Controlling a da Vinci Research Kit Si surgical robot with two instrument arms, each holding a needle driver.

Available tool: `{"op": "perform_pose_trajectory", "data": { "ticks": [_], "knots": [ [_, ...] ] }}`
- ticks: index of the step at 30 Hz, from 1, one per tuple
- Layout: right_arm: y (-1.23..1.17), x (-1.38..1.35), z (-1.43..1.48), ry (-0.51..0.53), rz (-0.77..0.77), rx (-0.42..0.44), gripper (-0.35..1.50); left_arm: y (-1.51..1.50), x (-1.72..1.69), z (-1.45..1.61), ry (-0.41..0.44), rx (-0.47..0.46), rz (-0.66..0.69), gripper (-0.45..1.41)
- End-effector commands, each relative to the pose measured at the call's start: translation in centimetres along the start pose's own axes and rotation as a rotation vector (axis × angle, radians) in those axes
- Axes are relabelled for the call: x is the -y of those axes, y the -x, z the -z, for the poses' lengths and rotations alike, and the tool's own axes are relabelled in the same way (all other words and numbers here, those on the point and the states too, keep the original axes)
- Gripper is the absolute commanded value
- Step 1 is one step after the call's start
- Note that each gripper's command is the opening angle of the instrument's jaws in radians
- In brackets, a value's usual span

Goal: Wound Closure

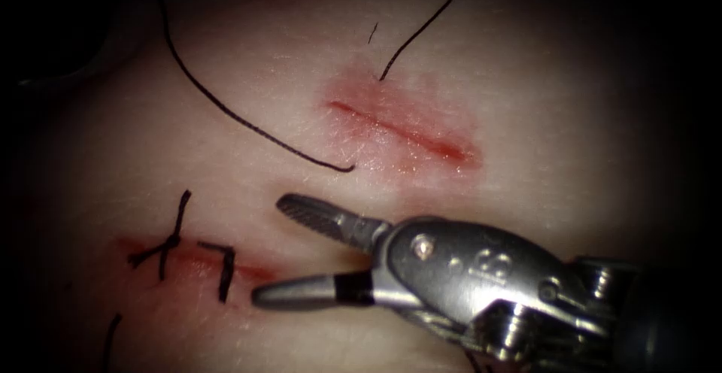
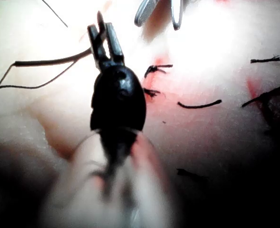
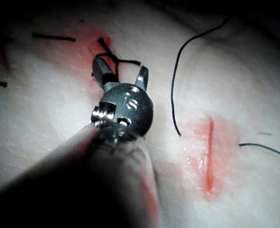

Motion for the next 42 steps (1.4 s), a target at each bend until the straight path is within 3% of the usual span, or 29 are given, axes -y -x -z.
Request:
{"op": "perform_pose_trajectory", "data": {
  "ticks": [1,4,8,15,20,24,25,26,27,34,42],
  "knots": [
    [0.01,-0.09,0.0,0.015,0.015,0.002,1.35,0.06,0.0,-0.01,-0.009,0.005,0.002,-0.45],
    [0.05,-0.18,0.08,0.051,0.076,0.021,1.25,0.09,0.07,0.12,-0.033,0.012,-0.001,-0.45],
    [0.17,-0.33,0.07,0.111,0.122,0.06,1.25,0.11,0.07,0.13,-0.047,0.019,-0.009,-0.45],
    [0.58,-0.66,-0.18,0.178,0.183,0.159,1.3,0.12,0.0,0.05,-0.038,0.006,-0.017,-0.45],
    [0.77,-0.8,-0.3,0.181,0.2,0.201,1.2,0.12,0.0,0.05,-0.038,0.006,-0.019,-0.45],
    [0.84,-0.84,-0.37,0.175,0.218,0.22,0.74,0.13,-0.01,0.03,-0.034,0.002,-0.02,-0.45],
    [0.85,-0.83,-0.38,0.173,0.218,0.228,0.49,0.13,-0.02,0.02,-0.035,0.002,-0.021,-0.45],
    [0.86,-0.82,-0.38,0.167,0.219,0.239,0.0,0.14,-0.02,0.01,-0.034,0.0,-0.021,-0.45],
    [0.86,-0.8,-0.37,0.149,0.218,0.25,-0.35,0.14,-0.03,-0.01,-0.031,-0.003,-0.021,-0.45],
    [0.66,-0.5,-0.22,0.128,0.199,0.252,-0.35,0.18,0.07,-0.22,-0.036,-0.003,-0.018,-0.45],
    [0.36,0.24,-0.26,0.05,0.22,0.283,-0.35,0.36,0.1,-0.32,-0.041,-0.01,-0.038,-0.45]
  ]
}}
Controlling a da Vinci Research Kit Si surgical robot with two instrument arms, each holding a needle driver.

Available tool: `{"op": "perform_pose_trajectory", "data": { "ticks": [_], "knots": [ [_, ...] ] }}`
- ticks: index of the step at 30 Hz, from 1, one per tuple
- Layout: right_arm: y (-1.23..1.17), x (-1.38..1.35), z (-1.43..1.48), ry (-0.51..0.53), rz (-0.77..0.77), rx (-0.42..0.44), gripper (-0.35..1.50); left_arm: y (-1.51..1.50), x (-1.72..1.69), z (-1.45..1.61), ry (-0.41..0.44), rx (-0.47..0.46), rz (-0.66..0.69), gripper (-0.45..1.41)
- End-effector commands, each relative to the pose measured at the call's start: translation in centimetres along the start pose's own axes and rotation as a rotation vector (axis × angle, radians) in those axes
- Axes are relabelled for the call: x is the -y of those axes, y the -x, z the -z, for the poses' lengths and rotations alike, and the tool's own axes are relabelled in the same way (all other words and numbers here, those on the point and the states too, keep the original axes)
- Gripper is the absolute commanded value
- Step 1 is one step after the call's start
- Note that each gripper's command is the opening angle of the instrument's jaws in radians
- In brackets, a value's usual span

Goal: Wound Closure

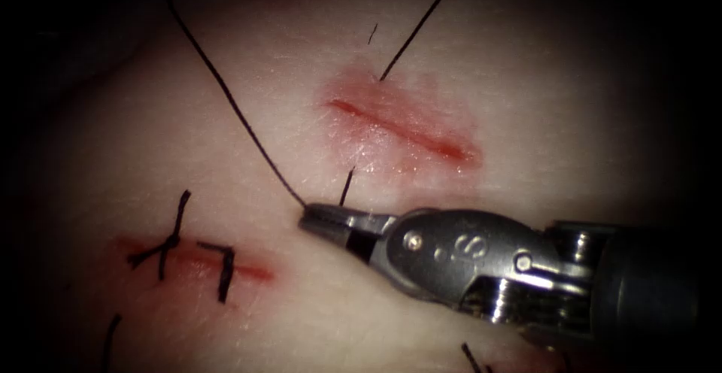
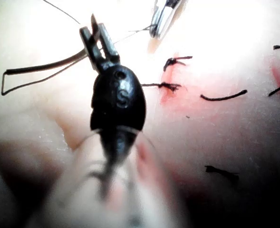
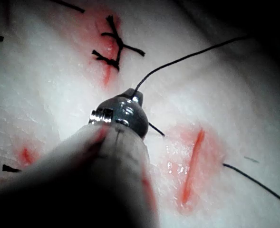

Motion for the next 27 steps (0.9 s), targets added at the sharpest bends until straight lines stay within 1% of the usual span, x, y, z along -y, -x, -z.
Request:
{"op": "perform_pose_trajectory", "data": {
  "ticks": [1,5,6,7,8,9,10,11,12,13,14,15,17,20,22,26,27],
  "knots": [
    [-0.17,0.18,-0.09,-0.013,0.006,-0.009,-0.35,0.09,-0.05,-0.05,-0.002,-0.004,-0.01,-0.45],
    [-0.33,0.44,-0.12,-0.041,0.011,-0.02,-0.35,0.21,-0.09,-0.06,-0.006,-0.01,-0.011,-0.45],
    [-0.37,0.48,-0.13,-0.042,0.011,-0.024,-0.35,0.23,-0.09,-0.07,-0.008,-0.013,-0.013,-0.45],
    [-0.45,0.51,-0.15,-0.038,0.011,-0.045,-0.35,0.26,-0.06,-0.1,-0.009,-0.014,-0.014,-0.45],
    [-0.48,0.49,-0.15,-0.033,0.007,-0.059,-0.35,0.26,-0.05,-0.11,-0.009,-0.014,-0.013,-0.45],
    [-0.5,0.47,-0.14,-0.026,0.002,-0.075,-0.13,0.26,-0.03,-0.12,-0.009,-0.013,-0.013,-0.45],
    [-0.53,0.38,-0.1,-0.006,-0.009,-0.104,0.36,0.26,0.02,-0.14,-0.008,-0.012,-0.01,-0.45],
    [-0.52,0.34,-0.08,0.004,-0.013,-0.108,0.59,0.26,0.04,-0.14,-0.003,-0.011,-0.009,-0.45],
    [-0.52,0.28,-0.05,0.018,-0.02,-0.114,0.89,0.26,0.08,-0.14,-0.008,0.002,-0.008,-0.45],
    [-0.51,0.23,-0.02,0.032,-0.025,-0.119,1.09,0.26,0.12,-0.15,-0.013,0.01,-0.006,-0.45],
    [-0.5,0.17,0.01,0.043,-0.03,-0.126,1.21,0.25,0.15,-0.15,-0.016,0.017,-0.011,-0.45],
    [-0.49,0.11,0.05,0.05,-0.035,-0.134,1.28,0.25,0.2,-0.15,-0.022,0.023,-0.021,-0.45],
    [-0.44,0.0,0.17,0.066,-0.043,-0.138,1.28,0.26,0.32,-0.17,-0.048,0.049,-0.066,-0.45],
    [-0.4,-0.07,0.27,0.075,-0.04,-0.137,1.28,0.29,0.43,-0.19,-0.08,0.093,-0.138,-0.45],
    [-0.36,-0.1,0.33,0.078,-0.036,-0.134,1.25,0.32,0.49,-0.19,-0.091,0.107,-0.152,-0.45],
    [-0.27,-0.21,0.33,0.111,-0.026,-0.116,1.18,0.4,0.52,-0.2,-0.097,0.123,-0.168,-0.45],
    [-0.22,-0.25,0.29,0.12,-0.014,-0.112,1.13,0.42,0.51,-0.2,-0.098,0.129,-0.171,-0.45]
  ]
}}
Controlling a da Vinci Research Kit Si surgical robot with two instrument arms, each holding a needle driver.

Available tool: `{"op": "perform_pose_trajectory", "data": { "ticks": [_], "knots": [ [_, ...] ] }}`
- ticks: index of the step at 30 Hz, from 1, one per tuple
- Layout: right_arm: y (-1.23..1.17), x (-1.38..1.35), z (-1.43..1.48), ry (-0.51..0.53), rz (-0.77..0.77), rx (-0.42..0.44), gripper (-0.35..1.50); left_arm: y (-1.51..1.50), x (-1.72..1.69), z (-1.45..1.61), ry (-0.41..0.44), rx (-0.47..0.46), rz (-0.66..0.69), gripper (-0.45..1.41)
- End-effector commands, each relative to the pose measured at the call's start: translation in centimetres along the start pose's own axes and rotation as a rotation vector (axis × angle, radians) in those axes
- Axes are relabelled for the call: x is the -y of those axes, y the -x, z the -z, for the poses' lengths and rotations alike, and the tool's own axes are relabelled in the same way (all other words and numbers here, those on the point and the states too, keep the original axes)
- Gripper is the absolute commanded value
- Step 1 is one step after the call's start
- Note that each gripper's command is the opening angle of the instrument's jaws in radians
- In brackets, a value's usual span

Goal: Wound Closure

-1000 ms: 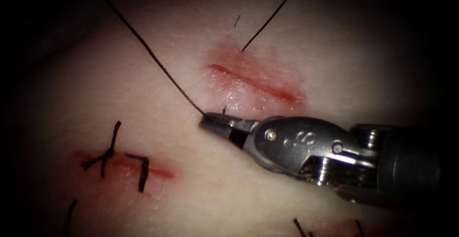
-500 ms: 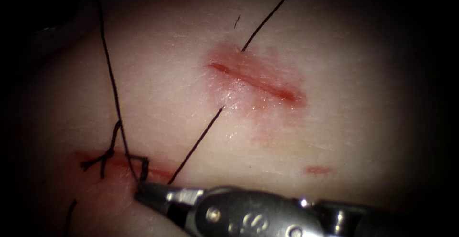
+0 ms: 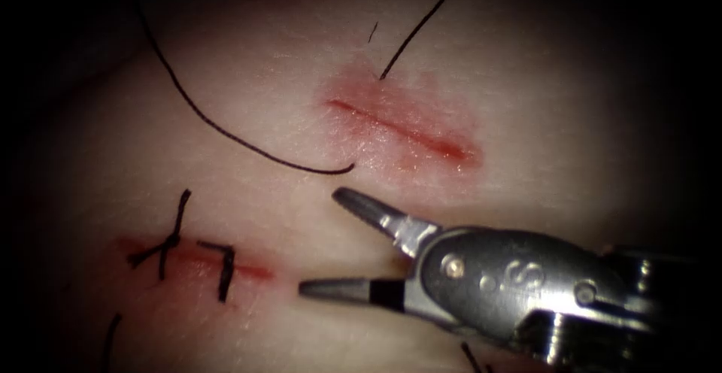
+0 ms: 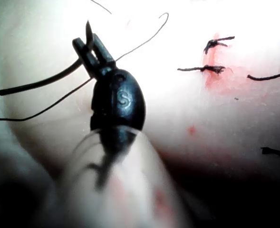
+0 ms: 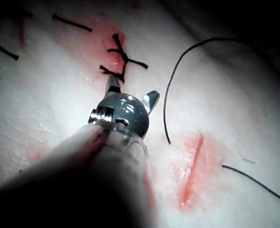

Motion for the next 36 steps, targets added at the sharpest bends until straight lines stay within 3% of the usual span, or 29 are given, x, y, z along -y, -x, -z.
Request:
{"op": "perform_pose_trajectory", "data": {
  "ticks": [1,7,14,16,17,18,25,28,32,36],
  "knots": [
    [0.07,-0.09,-0.18,0.005,0.016,0.014,1.11,0.05,-0.06,-0.07,0.003,0.003,-0.002,-0.45],
    [0.42,-0.42,-0.49,0.026,0.037,0.043,1.11,0.05,-0.15,-0.1,0.02,0.012,-0.011,-0.45],
    [0.77,-0.56,-0.72,0.037,0.067,0.095,1.03,0.03,-0.17,-0.1,0.025,0.01,-0.012,-0.45],
    [0.87,-0.53,-0.75,0.039,0.079,0.102,0.67,0.03,-0.18,-0.09,0.025,0.009,-0.012,-0.45],
    [0.9,-0.51,-0.75,0.037,0.084,0.107,0.24,0.03,-0.18,-0.09,0.026,0.008,-0.012,-0.45],
    [0.94,-0.48,-0.74,0.034,0.09,0.118,-0.35,0.02,-0.19,-0.1,0.027,0.007,-0.012,-0.45],
    [0.87,-0.31,-0.59,0.002,0.091,0.155,-0.35,0.02,-0.23,-0.13,0.035,0.009,-0.014,-0.45],
    [0.69,-0.16,-0.51,-0.005,0.076,0.147,-0.35,0.02,-0.24,-0.13,0.039,0.008,-0.015,-0.45],
    [0.26,0.28,-0.38,-0.049,0.051,0.125,-0.35,0.0,-0.28,-0.15,0.046,0.008,-0.016,-0.45],
    [0.06,0.54,-0.38,-0.084,0.057,0.114,-0.35,-0.01,-0.29,-0.16,0.05,0.007,-0.017,-0.45]
  ]
}}
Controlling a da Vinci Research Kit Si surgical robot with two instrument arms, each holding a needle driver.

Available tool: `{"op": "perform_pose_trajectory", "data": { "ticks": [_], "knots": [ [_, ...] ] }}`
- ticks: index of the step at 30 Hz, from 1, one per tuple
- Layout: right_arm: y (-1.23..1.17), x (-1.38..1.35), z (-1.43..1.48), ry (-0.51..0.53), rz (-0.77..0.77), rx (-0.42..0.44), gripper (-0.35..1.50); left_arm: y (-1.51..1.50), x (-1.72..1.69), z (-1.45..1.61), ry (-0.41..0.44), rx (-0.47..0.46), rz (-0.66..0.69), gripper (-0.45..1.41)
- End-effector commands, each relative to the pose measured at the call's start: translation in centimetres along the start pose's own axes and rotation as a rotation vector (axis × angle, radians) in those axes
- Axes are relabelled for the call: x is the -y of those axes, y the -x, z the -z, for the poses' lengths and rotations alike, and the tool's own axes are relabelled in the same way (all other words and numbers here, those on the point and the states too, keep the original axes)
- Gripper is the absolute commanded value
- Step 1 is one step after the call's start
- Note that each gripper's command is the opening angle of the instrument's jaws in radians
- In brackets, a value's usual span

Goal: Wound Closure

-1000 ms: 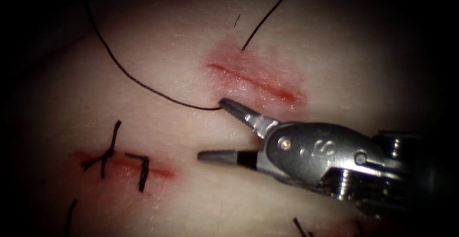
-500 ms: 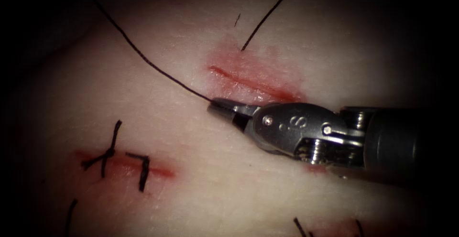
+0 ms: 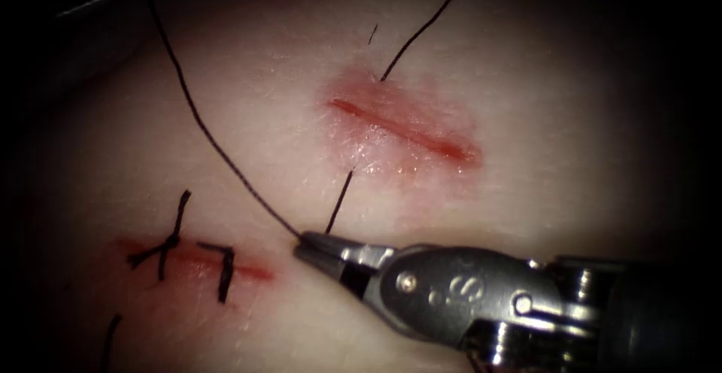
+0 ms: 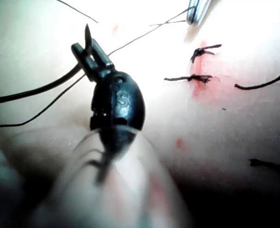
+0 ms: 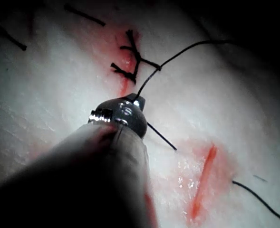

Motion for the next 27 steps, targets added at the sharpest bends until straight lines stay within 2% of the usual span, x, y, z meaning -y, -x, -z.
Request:
{"op": "perform_pose_trajectory", "data": {
  "ticks": [1,4,7,8,10,11,12,15,18,23,25,27],
  "knots": [
    [-0.15,0.13,-0.1,-0.016,0.005,-0.002,-0.35,0.04,-0.03,-0.06,0.002,0.0,0.0,-0.45],
    [-0.4,0.42,-0.14,-0.072,0.011,-0.016,-0.35,0.04,-0.04,-0.06,0.006,0.004,-0.001,-0.45],
    [-0.49,0.49,-0.19,-0.092,0.011,-0.037,-0.35,0.04,-0.04,-0.06,0.007,0.007,-0.001,-0.45],
    [-0.5,0.47,-0.21,-0.087,0.008,-0.042,-0.25,0.04,-0.04,-0.06,0.007,0.007,-0.002,-0.45],
    [-0.5,0.39,-0.24,-0.066,0.003,-0.081,0.56,0.04,-0.04,-0.06,0.009,0.008,-0.002,-0.45],
    [-0.49,0.34,-0.24,-0.057,0.0,-0.099,0.83,0.04,-0.04,-0.06,0.009,0.008,-0.002,-0.45],
    [-0.47,0.28,-0.23,-0.053,-0.002,-0.117,1.01,0.05,-0.04,-0.06,0.009,0.008,-0.003,-0.45],
    [-0.42,0.04,-0.11,0.002,-0.017,-0.147,1.35,0.06,-0.04,-0.06,0.014,0.011,-0.005,-0.45],
    [-0.41,-0.08,0.06,0.027,-0.032,-0.164,1.38,0.07,-0.04,-0.06,0.015,0.013,-0.006,-0.45],
    [-0.42,-0.18,0.37,0.048,-0.017,-0.165,1.3,0.09,-0.03,-0.06,0.019,0.014,-0.007,-0.45],
    [-0.38,-0.22,0.44,0.067,0.013,-0.155,1.23,0.1,-0.02,-0.05,0.02,0.013,-0.007,-0.45],
    [-0.24,-0.35,0.36,0.059,0.038,-0.126,1.15,0.11,-0.03,-0.06,0.018,0.013,-0.009,-0.45]
  ]
}}
